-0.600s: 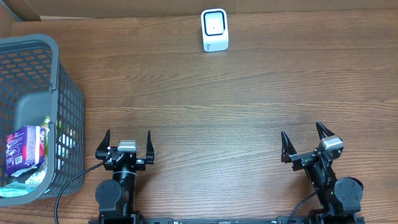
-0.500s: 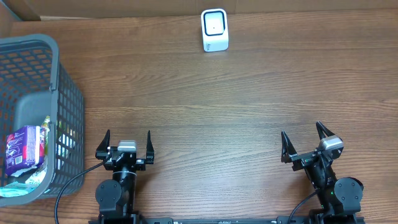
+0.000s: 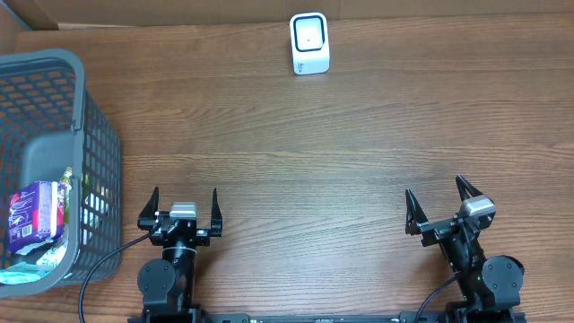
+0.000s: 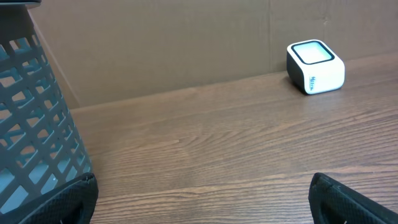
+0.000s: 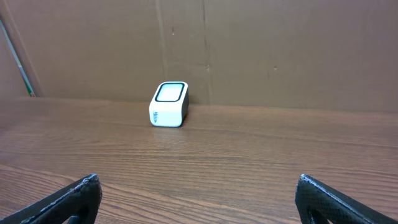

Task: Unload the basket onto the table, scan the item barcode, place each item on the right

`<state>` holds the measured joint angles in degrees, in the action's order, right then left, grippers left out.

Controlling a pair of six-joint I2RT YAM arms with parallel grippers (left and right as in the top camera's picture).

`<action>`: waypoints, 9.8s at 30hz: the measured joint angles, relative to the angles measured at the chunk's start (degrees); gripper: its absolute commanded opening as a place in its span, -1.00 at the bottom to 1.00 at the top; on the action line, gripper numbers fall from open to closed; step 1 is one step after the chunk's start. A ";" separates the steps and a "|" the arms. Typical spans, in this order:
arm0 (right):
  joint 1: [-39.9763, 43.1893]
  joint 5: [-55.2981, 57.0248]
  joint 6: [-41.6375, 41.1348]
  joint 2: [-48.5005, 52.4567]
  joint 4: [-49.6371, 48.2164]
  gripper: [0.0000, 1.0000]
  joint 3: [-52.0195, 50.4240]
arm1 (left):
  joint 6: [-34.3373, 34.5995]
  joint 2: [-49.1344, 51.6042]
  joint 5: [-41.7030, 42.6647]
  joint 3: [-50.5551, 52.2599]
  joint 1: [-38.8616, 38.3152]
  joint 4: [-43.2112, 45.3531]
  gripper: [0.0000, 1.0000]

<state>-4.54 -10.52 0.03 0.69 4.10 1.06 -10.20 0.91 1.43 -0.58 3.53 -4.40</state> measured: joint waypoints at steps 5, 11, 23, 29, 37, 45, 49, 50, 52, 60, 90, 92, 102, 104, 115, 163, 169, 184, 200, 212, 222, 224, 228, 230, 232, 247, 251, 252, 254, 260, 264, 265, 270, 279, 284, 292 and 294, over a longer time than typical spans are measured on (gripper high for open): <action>0.00 0.00 -0.02 0.00 -0.02 1.00 0.00 | 0.00 0.00 0.00 0.00 0.00 0.00 0.99; 0.00 0.00 -0.04 0.00 0.02 1.00 0.00 | 0.00 0.00 0.00 0.00 0.00 0.00 0.99; 0.00 0.00 -0.02 0.00 -0.02 1.00 0.00 | 0.00 0.00 0.00 0.00 0.00 0.00 0.99; 0.00 0.00 -0.02 0.00 0.00 1.00 0.00 | 0.00 0.00 0.00 0.00 0.00 0.00 0.99; 0.00 -0.02 -0.02 0.00 -0.02 1.00 0.00 | 0.00 0.00 0.00 0.00 0.00 0.00 0.99; 0.00 0.00 -0.02 0.00 0.02 1.00 0.00 | 0.00 0.00 0.00 0.00 0.00 0.00 0.99; 0.00 0.00 -0.02 0.00 -0.04 1.00 0.00 | 0.00 0.00 0.00 0.00 0.00 0.00 0.99; 0.00 0.02 -0.02 0.00 -0.02 1.00 0.00 | 0.00 0.00 0.00 0.00 0.00 0.00 0.99; 0.00 0.00 -0.02 0.00 0.00 1.00 0.00 | 0.00 0.00 0.00 0.00 0.00 0.00 0.99; 0.00 0.33 -0.02 0.00 -0.02 1.00 0.00 | 0.00 0.00 0.00 0.00 0.00 0.00 0.99; 0.00 0.92 0.00 0.00 -0.02 1.00 0.00 | 0.00 0.00 0.00 0.00 0.00 0.04 0.99; 0.00 0.92 -0.02 0.00 -0.02 1.00 0.00 | 0.00 0.00 0.00 0.00 0.00 0.09 0.99; 0.00 0.90 -0.02 0.00 -0.04 1.00 0.00 | 0.85 0.00 0.04 0.00 0.00 0.13 0.99; 0.00 0.87 -0.02 0.00 0.00 1.00 0.00 | 0.85 0.00 0.07 0.02 0.00 0.35 0.99; 0.00 0.66 -1.20 0.00 0.00 1.00 0.00 | 1.95 0.00 3.13 0.02 0.00 1.88 1.00; 0.00 -1.31 -1.55 6.82 16.55 1.00 25.20 | 4.28 46.84 14.34 -54.38 0.00 -18.69 1.00; 0.00 -2.62 -1.57 15.82 18.86 1.00 33.03 | 4.22 54.36 15.56 -67.10 0.00 -30.10 1.00; 0.00 -3.04 -1.57 42.80 46.14 1.00 63.32 | 0.22 72.30 19.41 -95.36 0.00 -55.58 0.99; 0.00 -11.80 -1.55 57.92 53.77 1.00 68.78 | 3.52 80.41 20.74 -95.41 0.00 -63.52 0.97; 0.00 -14.86 -1.57 60.83 54.10 1.00 68.78 | 17.46 80.98 6.99 -106.64 3.69 -69.75 0.99; 0.00 -15.02 -1.55 60.83 54.34 1.00 68.78 | 26.21 81.48 1.60 -110.42 25.35 -76.15 1.00; 0.00 -15.02 -1.55 60.83 54.66 1.00 68.78 | 27.41 82.23 1.14 -110.42 30.08 -76.19 0.99; 0.00 -15.04 -1.57 60.83 55.10 1.00 68.78 | 30.29 84.74 0.44 -110.44 38.18 -76.15 0.99; 0.00 -15.04 -1.57 60.83 55.10 1.00 68.78 | 31.28 86.33 0.20 -110.44 40.79 -76.15 1.00; 0.00 -15.02 -1.57 60.83 55.17 1.00 68.78 | 31.74 88.35 -0.02 -110.49 42.47 -76.19 0.96; 0.00 -15.04 -1.55 60.83 55.69 0.99 68.78 | 32.63 102.84 -3.34 -110.46 43.23 -78.51 1.00; 0.00 -15.04 -1.55 61.09 55.74 0.98 68.78 | 32.76 104.13 -6.29 -109.66 43.23 -74.82 1.00; 0.00 -15.06 -1.57 61.26 55.76 0.97 68.78 | 32.74 104.30 -6.95 -109.20 43.23 -74.20 1.00; 0.00 -15.02 -1.55 61.77 55.89 0.97 68.78 | 32.57 104.61 -8.81 -107.65 43.23 -72.78 0.99; 0.00 -14.97 -1.57 64.74 55.71 0.96 68.78 | 28.79 105.02 -11.69 -104.10 43.17 -69.00 0.93; 0.00 -14.97 -1.66 67.12 55.60 0.83 68.78 | 25.55 105.02 -12.55 -102.47 42.62 -67.08 0.99; 0.00 -14.97 -1.66 67.69 55.76 0.82 68.78 | 24.79 105.02 -12.98 -101.92 42.42 -66.14 1.00; 0.00 -14.95 -1.73 68.59 55.93 0.82 68.78 | 20.81 105.02 -14.08 -97.61 42.10 -61.66 0.98; 0.00 -14.95 -1.73 68.59 55.01 0.83 68.78 | 14.36 105.15 -14.56 -87.32 41.42 -55.52 0.50; 0.00 -14.97 -1.73 68.59 55.08 0.83 68.78 | 13.18 105.18 -15.43 -86.86 41.44 -53.37 -0.14; 0.00 -14.97 -1.73 68.59 55.58 0.83 68.78 | 12.61 105.20 -17.16 -86.77 41.44 -52.96 0.59; 0.00 -14.97 -1.73 68.59 55.60 0.84 68.78 | 12.70 105.46 -17.59 -86.77 41.44 -52.92 0.56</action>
<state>-4.54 -25.50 -1.69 69.28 59.70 69.84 2.50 106.37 -16.16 -87.35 44.97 -57.32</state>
